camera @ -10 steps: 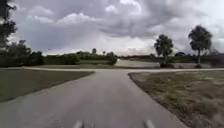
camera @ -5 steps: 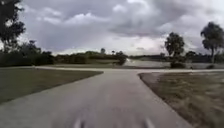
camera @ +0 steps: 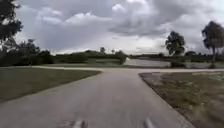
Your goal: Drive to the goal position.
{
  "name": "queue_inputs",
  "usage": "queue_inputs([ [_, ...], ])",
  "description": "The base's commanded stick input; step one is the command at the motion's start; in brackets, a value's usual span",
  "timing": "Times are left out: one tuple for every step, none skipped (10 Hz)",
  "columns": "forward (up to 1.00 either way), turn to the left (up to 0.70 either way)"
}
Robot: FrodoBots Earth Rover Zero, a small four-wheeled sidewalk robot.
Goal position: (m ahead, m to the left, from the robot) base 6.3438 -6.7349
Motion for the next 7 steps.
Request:
queue_inputs([
  [0.85,0.00],
  [0.85,0.00],
  [0.85,0.00],
  [0.85,0.00],
  [0.85,0.00],
  [0.85,0.00],
  [0.85,0.00],
])
